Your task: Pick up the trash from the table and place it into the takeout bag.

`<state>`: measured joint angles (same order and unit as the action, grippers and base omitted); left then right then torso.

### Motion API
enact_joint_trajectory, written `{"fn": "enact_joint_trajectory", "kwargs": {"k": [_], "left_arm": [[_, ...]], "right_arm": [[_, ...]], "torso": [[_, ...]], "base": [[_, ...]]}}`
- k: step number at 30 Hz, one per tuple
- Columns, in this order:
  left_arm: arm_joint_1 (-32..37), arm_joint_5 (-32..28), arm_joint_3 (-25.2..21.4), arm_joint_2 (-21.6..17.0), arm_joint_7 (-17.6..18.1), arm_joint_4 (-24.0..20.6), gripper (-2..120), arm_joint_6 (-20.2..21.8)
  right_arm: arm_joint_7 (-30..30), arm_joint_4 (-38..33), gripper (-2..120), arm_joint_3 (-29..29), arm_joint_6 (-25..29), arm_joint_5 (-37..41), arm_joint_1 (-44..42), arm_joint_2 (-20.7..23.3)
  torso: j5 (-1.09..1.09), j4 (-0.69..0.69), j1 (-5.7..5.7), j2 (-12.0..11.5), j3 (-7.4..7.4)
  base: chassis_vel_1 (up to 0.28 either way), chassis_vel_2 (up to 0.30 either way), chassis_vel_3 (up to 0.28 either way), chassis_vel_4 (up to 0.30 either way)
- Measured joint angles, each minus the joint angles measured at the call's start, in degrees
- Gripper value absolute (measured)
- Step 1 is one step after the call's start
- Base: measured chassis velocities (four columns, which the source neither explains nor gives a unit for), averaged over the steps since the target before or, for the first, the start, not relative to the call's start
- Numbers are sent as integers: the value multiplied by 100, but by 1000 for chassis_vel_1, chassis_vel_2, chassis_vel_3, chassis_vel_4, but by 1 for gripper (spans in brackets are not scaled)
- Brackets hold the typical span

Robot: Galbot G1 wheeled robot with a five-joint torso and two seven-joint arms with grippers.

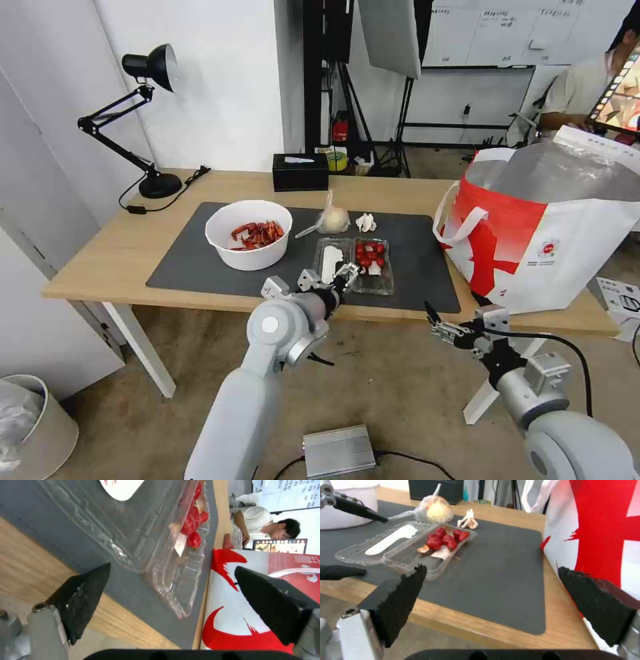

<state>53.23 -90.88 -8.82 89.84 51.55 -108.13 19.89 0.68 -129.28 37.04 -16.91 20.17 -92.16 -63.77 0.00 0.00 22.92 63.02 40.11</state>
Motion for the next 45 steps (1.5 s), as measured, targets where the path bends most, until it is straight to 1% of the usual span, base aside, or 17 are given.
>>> {"fn": "enact_joint_trajectory", "kwargs": {"k": [6,19,27,36,45], "left_arm": [[-40,28,-38,8,15,42,100,-101],[-56,57,-65,16,8,52,100,-180],[-36,70,-87,19,-28,-15,100,-240],[13,195,-142,9,-220,-44,100,-350],[74,230,-155,-43,-371,-192,100,-395]], "right_arm": [[0,11,100,-24,2,-5,3,-2],[0,38,100,-49,7,-23,9,-11],[7,96,100,-100,22,-79,27,-60],[15,175,100,-167,37,-119,106,-89],[21,209,100,-194,47,-152,126,-129]], "torso": [[0,0,0,0,0],[0,0,0,0,0],[0,0,0,0,0],[0,0,0,0,0],[0,0,0,0,0]], "base": [[0,0,0,0],[0,0,0,0],[0,0,0,0],[0,0,0,0],[0,0,0,0]]}}
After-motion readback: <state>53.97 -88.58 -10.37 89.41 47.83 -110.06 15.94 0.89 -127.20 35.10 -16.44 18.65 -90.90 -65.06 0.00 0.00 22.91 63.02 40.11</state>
